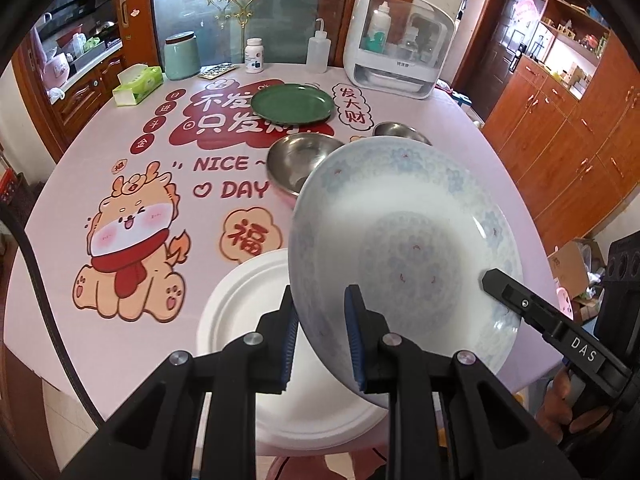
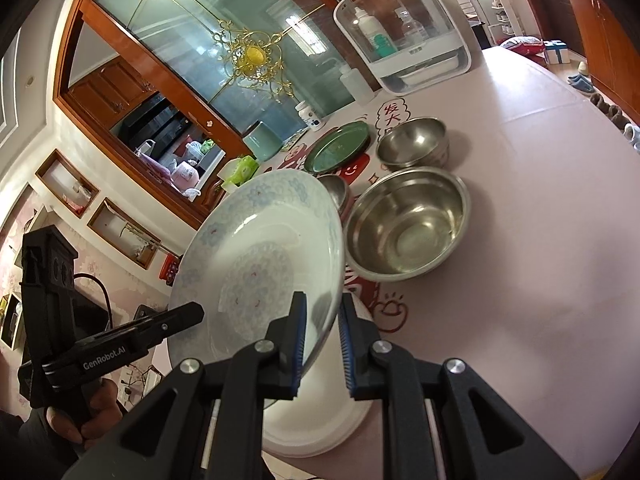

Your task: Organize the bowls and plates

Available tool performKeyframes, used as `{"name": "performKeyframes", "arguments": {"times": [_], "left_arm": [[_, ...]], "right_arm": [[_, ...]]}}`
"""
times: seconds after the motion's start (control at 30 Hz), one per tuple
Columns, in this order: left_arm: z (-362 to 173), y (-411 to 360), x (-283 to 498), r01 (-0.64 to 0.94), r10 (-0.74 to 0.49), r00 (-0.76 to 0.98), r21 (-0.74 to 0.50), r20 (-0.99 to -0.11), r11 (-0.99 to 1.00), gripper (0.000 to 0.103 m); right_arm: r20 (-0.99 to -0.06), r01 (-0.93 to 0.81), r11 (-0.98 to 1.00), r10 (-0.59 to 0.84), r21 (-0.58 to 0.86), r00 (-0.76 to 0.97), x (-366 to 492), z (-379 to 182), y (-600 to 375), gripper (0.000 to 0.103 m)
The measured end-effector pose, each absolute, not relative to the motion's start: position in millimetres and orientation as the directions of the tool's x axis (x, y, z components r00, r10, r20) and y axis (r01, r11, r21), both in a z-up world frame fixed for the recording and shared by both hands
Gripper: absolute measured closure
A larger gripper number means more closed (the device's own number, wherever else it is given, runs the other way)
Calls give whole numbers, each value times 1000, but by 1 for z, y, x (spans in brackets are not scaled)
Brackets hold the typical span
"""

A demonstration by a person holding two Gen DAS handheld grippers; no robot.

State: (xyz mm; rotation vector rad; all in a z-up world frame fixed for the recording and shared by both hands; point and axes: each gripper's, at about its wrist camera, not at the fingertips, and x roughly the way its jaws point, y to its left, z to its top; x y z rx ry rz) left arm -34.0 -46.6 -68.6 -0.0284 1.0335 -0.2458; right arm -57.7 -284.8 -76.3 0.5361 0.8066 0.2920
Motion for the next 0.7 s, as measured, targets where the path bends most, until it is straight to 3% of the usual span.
{"name": "performKeyframes", "arguments": {"times": [0.7], "left_arm": [[-115,6,-42,255,-212,385,-117,-898,960,82]], "right_arm": [[-684,73,829,404,555,607,-74,-121,-227,88]]}}
